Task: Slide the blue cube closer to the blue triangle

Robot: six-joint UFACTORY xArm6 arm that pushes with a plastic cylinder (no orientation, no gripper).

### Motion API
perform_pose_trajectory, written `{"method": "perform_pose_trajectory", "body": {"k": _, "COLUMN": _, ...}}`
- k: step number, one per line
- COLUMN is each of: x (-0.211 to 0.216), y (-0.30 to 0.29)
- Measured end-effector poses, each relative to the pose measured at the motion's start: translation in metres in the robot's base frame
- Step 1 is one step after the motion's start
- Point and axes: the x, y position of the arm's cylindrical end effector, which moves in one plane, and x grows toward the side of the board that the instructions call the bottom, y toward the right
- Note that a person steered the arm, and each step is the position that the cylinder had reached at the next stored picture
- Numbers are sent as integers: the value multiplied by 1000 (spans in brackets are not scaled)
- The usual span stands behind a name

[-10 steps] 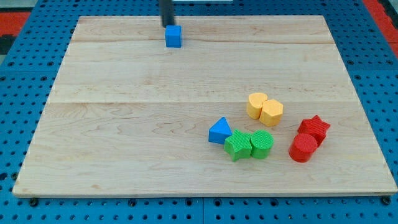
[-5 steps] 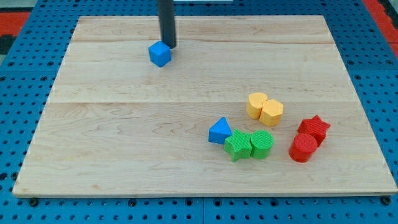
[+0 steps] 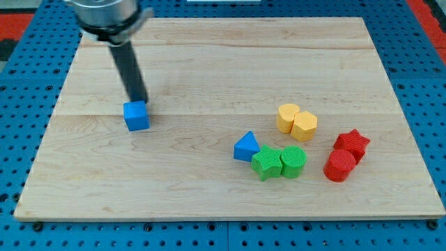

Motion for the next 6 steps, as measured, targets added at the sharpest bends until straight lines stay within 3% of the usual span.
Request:
{"method": "perform_pose_trajectory", "body": {"k": 2, "x": -11, "y": -40}}
{"method": "perform_pose_trajectory", "body": {"k": 3, "x": 25, "y": -59}}
{"method": "perform_pose_trajectory", "body": {"k": 6, "x": 36, "y": 105}}
